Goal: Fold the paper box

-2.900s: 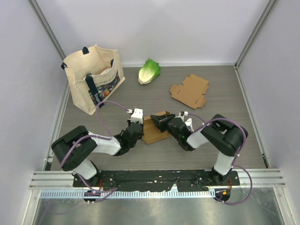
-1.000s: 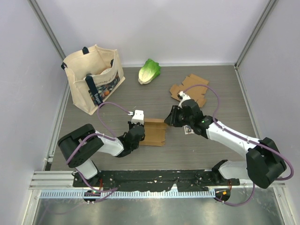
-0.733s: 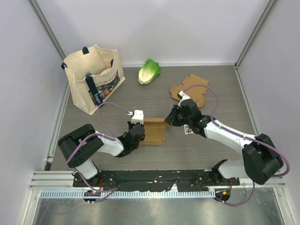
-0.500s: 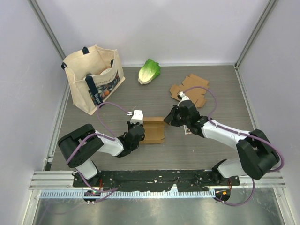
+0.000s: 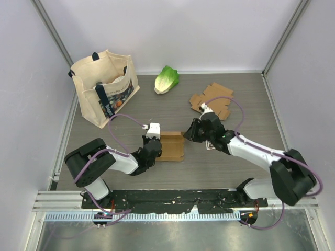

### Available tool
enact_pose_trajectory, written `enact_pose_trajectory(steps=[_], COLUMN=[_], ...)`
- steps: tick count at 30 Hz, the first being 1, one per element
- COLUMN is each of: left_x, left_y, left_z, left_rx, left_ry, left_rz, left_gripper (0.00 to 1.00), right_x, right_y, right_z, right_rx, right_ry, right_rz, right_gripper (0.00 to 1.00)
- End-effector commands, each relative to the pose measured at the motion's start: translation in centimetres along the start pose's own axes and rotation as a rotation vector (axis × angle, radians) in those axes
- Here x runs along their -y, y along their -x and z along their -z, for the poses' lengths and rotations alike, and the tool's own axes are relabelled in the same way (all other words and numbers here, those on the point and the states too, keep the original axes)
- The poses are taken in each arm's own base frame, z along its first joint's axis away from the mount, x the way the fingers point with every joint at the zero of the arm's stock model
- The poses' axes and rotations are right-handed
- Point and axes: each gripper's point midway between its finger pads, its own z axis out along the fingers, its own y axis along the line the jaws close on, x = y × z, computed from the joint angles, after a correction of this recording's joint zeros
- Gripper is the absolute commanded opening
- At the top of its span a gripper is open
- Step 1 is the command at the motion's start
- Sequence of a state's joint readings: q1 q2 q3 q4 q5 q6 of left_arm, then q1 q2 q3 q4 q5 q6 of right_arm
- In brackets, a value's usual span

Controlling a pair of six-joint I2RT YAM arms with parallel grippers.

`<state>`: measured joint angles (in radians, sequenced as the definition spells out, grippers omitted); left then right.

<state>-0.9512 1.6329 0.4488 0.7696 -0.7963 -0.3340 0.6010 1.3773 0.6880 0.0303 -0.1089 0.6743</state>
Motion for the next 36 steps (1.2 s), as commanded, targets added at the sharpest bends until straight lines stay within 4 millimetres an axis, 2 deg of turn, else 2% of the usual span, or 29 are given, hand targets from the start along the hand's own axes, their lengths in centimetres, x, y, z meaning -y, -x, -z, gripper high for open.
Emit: enact_pose_trajectory(steps=[1, 3, 5, 6, 7, 13, 16, 17, 19, 21, 23, 24, 25, 27, 28, 29, 30, 31, 33, 36], left_x=[0.3, 0.3, 0.2, 0.3, 0.2, 0.2, 0.3, 0.3, 0.4, 0.3, 0.3, 0.3, 0.4, 0.3, 0.2, 0.2, 0.1, 0.1, 0.1, 0.1], left_y=[0.3, 0.3, 0.3, 0.4, 0.3, 0.4, 0.4, 0.3, 0.3, 0.3, 0.4, 0.4, 0.4, 0.4, 0.4, 0.3, 0.4, 0.4, 0.4, 0.2], left_z=[0.2, 0.2, 0.2, 0.1, 0.1, 0.2, 0.2, 0.2, 0.2, 0.3, 0.3, 0.3, 0.3, 0.2, 0.2, 0.2, 0.2, 0.3, 0.3, 0.3], left_rx=[0.004, 0.003, 0.002, 0.004, 0.002, 0.002, 0.001, 0.000, -0.001, 0.001, 0.002, 0.003, 0.003, 0.004, 0.003, 0.000, 0.002, 0.001, 0.001, -0.001], left_ry=[-0.004, -0.003, 0.000, 0.002, 0.005, 0.002, -0.001, -0.002, -0.005, -0.004, -0.003, -0.003, -0.003, 0.006, 0.010, 0.012, 0.013, 0.012, 0.013, 0.018], left_rz=[0.016, 0.018, 0.022, 0.024, 0.021, 0.022, 0.022, 0.021, 0.022, 0.023, 0.026, 0.027, 0.028, 0.034, 0.033, 0.033, 0.035, 0.036, 0.037, 0.035], left_gripper=[0.00, 0.00, 0.00, 0.00, 0.00, 0.00, 0.00, 0.00, 0.00, 0.00, 0.00, 0.00, 0.00, 0.00, 0.00, 0.00, 0.00, 0.00, 0.00, 0.00], right_x=[-1.1, -2.7, -4.1, -5.3, -5.8, -6.2, -6.3, -7.2, -6.8, -7.2, -6.3, -6.4, -5.9, -3.9, -3.1, -1.4, -0.4, 1.6, 3.0, 2.7], right_y=[2.7, 3.2, 2.5, 3.4, 3.3, 3.6, 3.1, 3.6, 3.4, 3.9, 3.9, 4.2, 4.3, 2.8, 3.5, 2.2, 2.1, 2.0, 1.2, 0.5], right_z=[3.4, 3.4, 2.8, 2.6, 2.2, 0.1, -0.6, -0.4, -0.4, -0.1, 0.0, 0.2, 0.3, -0.2, 0.3, 0.4, 0.9, 1.2, 2.2, 1.8], right_rx=[0.073, 0.089, 0.055, 0.089, 0.072, 0.075, 0.058, 0.079, 0.084, 0.100, 0.111, 0.122, 0.127, 0.077, 0.123, 0.090, 0.106, 0.142, 0.157, 0.163], right_ry=[-0.018, 0.049, 0.128, 0.183, 0.204, 0.231, 0.253, 0.300, 0.321, 0.364, 0.365, 0.386, 0.379, 0.271, 0.214, 0.128, 0.077, -0.015, -0.115, -0.150], right_rz=[0.082, 0.057, -0.015, -0.032, -0.064, -0.130, -0.178, -0.184, -0.244, -0.294, -0.339, -0.343, -0.337, -0.301, -0.206, -0.168, -0.131, -0.102, -0.007, 0.047], right_gripper=[0.25, 0.36, 0.43, 0.44, 0.44, 0.43, 0.39, 0.34, 0.27, 0.15, 0.05, 0.06, 0.21, 0.41, 0.46, 0.48, 0.49, 0.50, 0.50, 0.32])
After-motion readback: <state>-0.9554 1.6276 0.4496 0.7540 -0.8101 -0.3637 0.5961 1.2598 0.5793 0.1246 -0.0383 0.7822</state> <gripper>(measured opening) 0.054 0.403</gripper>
